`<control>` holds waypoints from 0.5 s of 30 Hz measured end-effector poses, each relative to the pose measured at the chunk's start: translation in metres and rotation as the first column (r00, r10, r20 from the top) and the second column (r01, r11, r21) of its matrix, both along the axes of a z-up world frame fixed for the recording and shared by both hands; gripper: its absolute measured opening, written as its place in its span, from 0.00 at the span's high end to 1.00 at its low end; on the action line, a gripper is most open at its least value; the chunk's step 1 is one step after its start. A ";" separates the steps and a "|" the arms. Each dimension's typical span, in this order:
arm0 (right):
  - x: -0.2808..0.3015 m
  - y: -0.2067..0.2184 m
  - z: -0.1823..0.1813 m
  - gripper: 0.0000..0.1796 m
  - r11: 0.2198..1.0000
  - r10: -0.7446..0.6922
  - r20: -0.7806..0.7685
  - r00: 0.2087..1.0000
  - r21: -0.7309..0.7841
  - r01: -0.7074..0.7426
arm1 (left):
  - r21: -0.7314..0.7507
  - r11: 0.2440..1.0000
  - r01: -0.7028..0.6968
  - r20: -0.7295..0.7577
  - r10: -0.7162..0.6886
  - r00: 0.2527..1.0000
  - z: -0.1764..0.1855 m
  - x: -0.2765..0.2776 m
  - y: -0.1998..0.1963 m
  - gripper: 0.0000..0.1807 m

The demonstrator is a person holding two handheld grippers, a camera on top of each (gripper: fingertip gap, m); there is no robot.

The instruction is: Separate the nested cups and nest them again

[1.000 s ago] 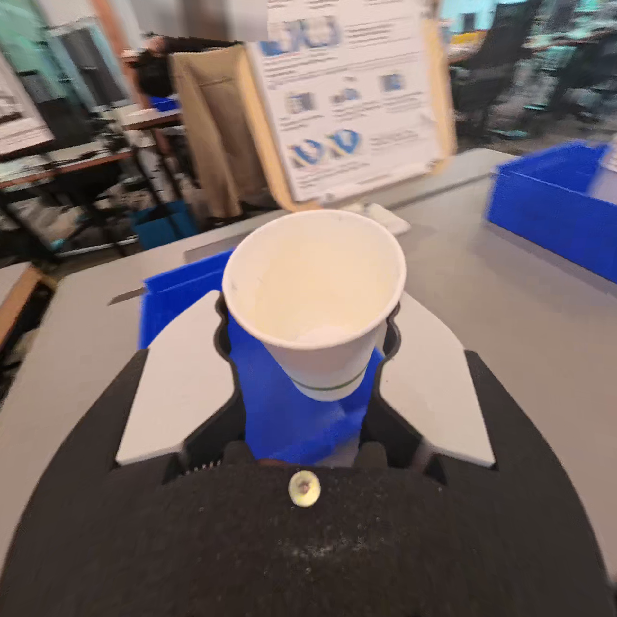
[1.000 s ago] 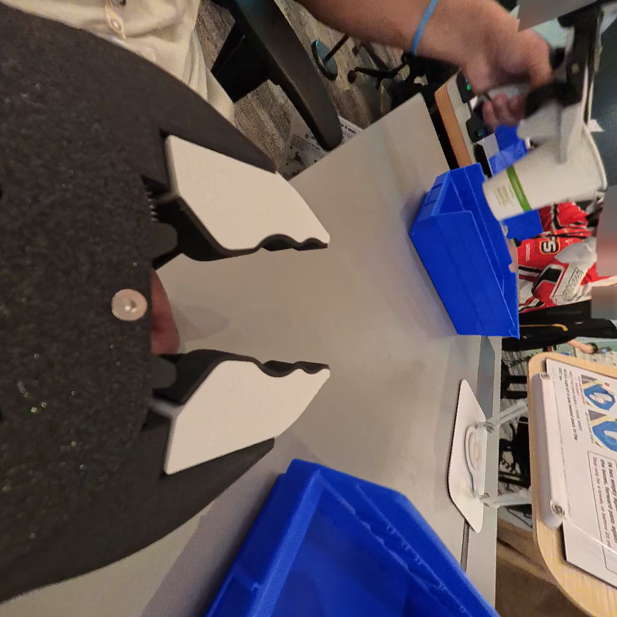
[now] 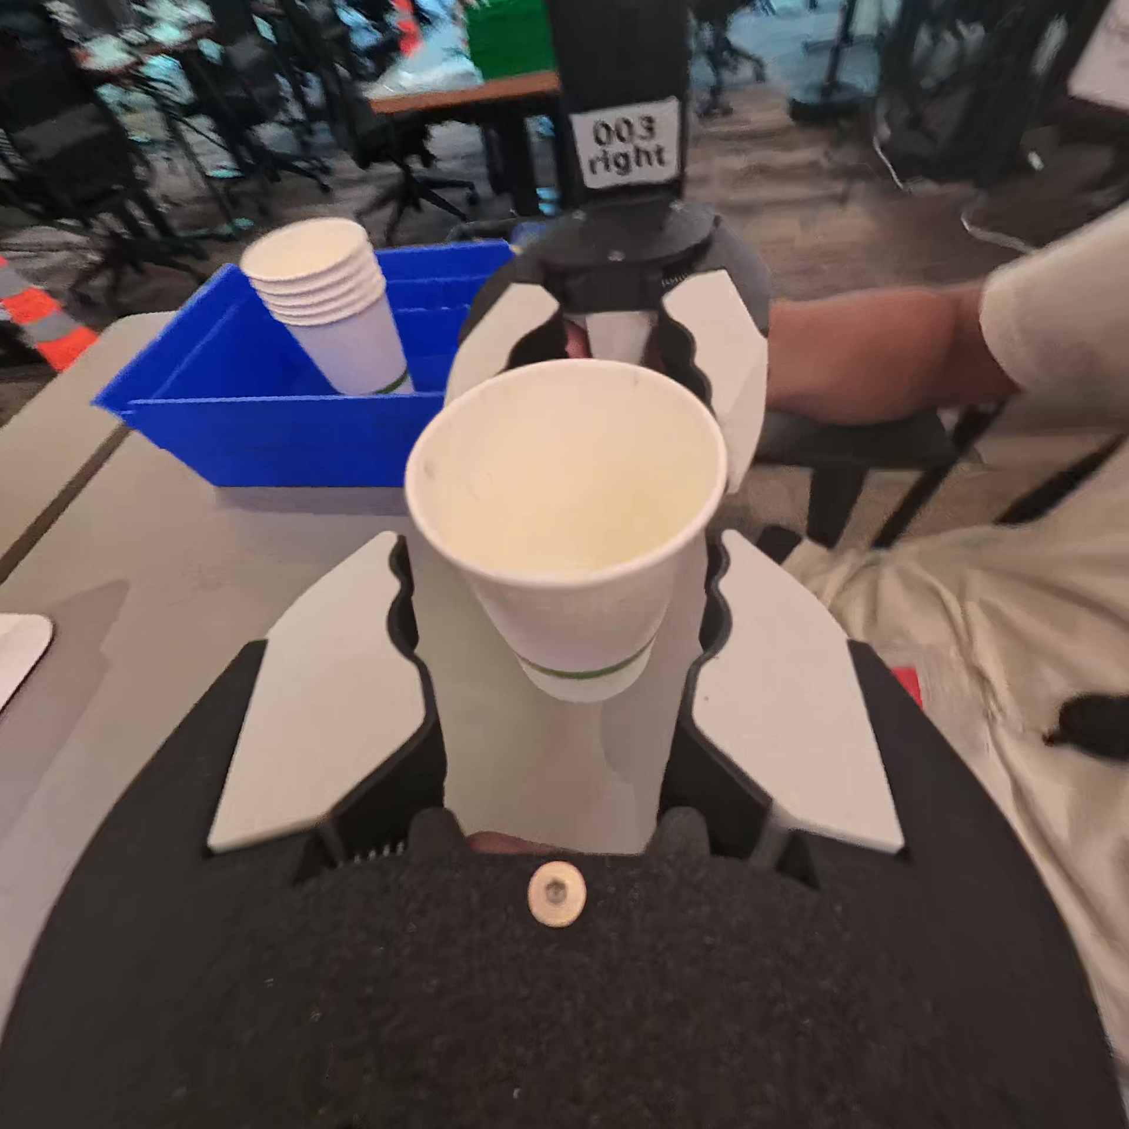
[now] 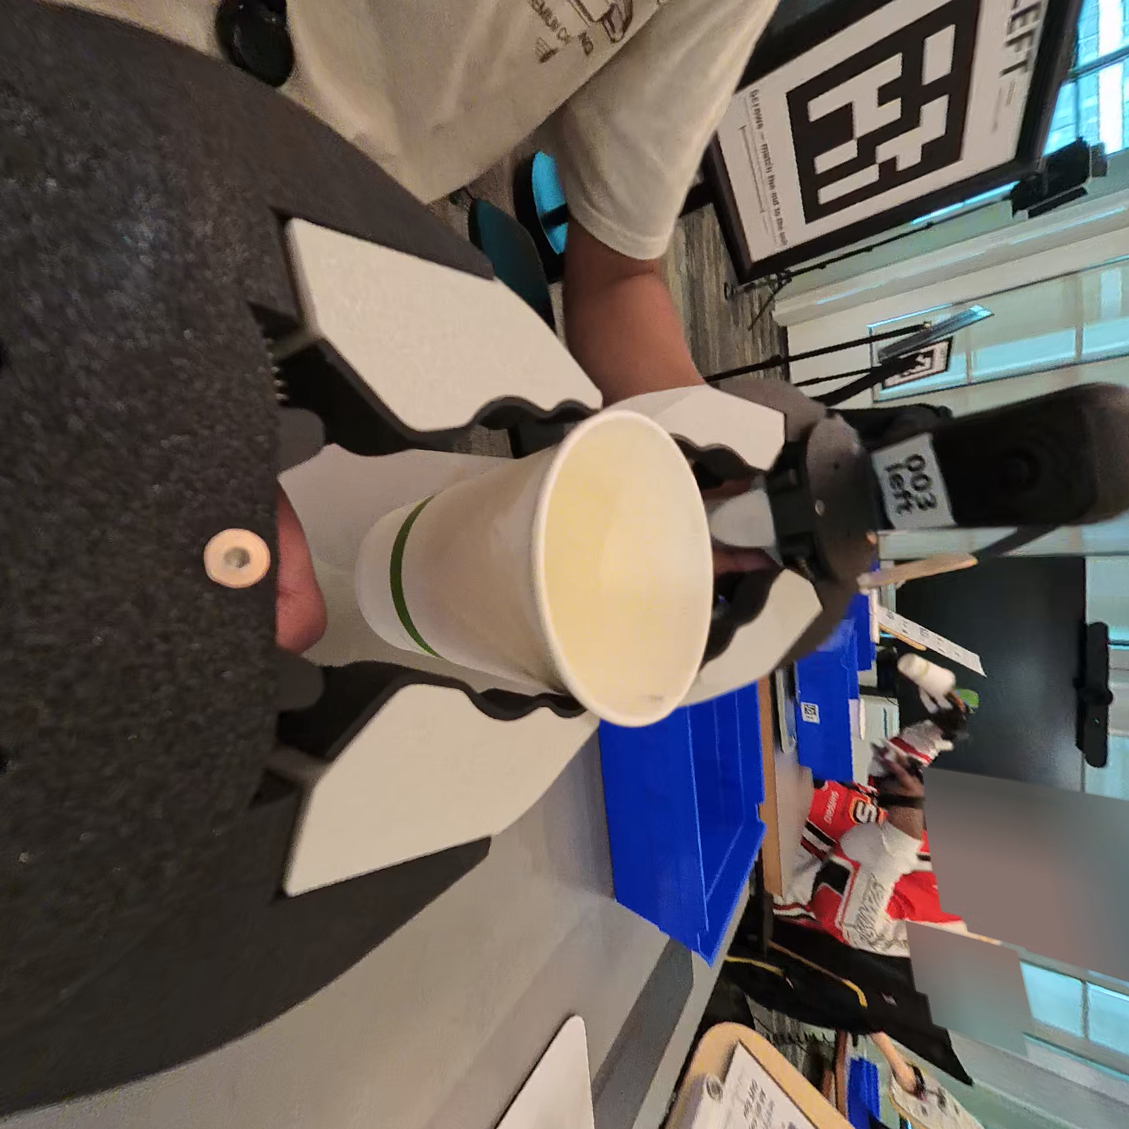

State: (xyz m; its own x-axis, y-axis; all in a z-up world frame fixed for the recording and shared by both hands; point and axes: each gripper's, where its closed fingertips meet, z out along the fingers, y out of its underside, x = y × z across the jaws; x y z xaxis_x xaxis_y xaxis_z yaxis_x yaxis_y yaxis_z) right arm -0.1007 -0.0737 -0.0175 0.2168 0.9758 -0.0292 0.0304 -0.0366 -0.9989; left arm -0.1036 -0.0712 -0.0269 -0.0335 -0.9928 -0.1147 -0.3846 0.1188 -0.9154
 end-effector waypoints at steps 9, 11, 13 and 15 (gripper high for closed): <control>0.050 0.029 0.019 0.52 0.945 -0.323 -0.023 0.946 0.042 0.324 | -0.111 0.685 -0.720 0.239 0.722 0.650 -0.051 -0.075 0.036 0.57; 0.073 0.044 0.034 0.52 0.892 -0.445 -0.050 0.894 0.066 0.447 | -0.082 0.633 -0.770 0.261 0.759 0.596 -0.054 -0.085 0.039 0.60; 0.116 0.063 0.064 0.52 0.783 -0.609 -0.122 0.784 0.067 0.619 | -0.110 0.644 -0.757 0.260 0.754 0.603 -0.054 -0.082 0.038 0.60; 0.175 0.085 0.089 0.52 0.605 -0.781 -0.159 0.604 0.042 0.795 | -0.135 0.665 -0.735 0.249 0.741 0.624 -0.056 -0.075 0.036 0.59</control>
State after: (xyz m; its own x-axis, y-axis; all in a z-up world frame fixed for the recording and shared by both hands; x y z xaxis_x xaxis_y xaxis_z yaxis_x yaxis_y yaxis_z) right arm 0.0740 0.0112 0.0719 0.9045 0.4259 -0.0224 -0.0744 0.1057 -0.9916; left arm -0.1789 -0.0356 -0.0827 0.7390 -0.6735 0.0158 -0.0843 -0.1157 -0.9897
